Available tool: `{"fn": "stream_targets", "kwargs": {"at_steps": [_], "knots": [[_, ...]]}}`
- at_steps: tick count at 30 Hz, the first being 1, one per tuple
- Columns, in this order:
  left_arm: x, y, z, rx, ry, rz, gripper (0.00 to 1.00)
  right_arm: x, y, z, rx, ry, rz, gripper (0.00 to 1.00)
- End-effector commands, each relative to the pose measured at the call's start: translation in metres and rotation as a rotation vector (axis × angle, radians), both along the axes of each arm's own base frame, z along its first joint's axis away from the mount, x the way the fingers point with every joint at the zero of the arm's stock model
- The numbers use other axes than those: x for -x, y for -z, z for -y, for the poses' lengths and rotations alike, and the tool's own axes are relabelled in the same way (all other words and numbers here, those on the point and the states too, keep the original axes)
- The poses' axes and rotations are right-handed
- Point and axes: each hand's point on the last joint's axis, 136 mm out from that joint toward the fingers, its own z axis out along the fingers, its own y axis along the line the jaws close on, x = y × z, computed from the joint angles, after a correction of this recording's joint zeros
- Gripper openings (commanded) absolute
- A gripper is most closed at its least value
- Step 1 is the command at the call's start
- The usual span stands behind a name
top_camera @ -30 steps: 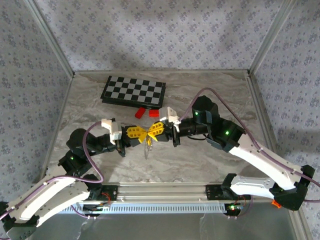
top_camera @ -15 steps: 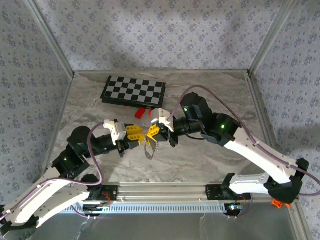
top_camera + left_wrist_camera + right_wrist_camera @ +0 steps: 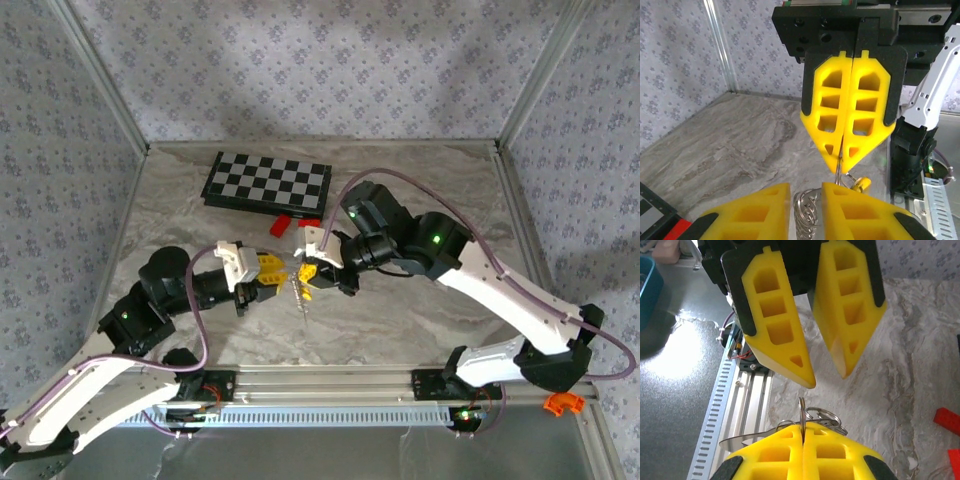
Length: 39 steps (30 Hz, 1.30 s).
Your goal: Put the keys on the keyring
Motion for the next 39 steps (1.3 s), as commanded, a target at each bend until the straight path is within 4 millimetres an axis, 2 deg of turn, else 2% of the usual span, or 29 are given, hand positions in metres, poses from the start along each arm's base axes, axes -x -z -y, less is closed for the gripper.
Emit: {"fn": "stream_targets", "kwargs": {"at_steps": [1, 14, 26, 35, 39], "knots": [[0.009, -0.012, 0.004, 0.027, 0.055, 0.015, 0.25, 0.002, -0.007, 0.002, 0.006, -0.011, 0.025, 0.0], [0.011, -0.002, 0.006, 0.017, 0.068, -0.03, 0.28, -0.006, 0.0, 0.004, 0.072, 0.02, 0.056, 0.0], [0.006, 0.006, 0.013, -0.009, 0.078, -0.044, 0.18, -0.003, -0.001, 0.0, 0.066, 0.001, 0.055, 0.0], [0.008, 0.013, 0.017, -0.022, 0.105, -0.078, 0.26, -0.002, 0.001, 0.0, 0.069, -0.007, 0.055, 0.0], [0.011, 0.015, 0.017, -0.028, 0.117, -0.097, 0.33, -0.003, 0.004, 0.001, 0.079, 0.0, 0.056, 0.0]]}}
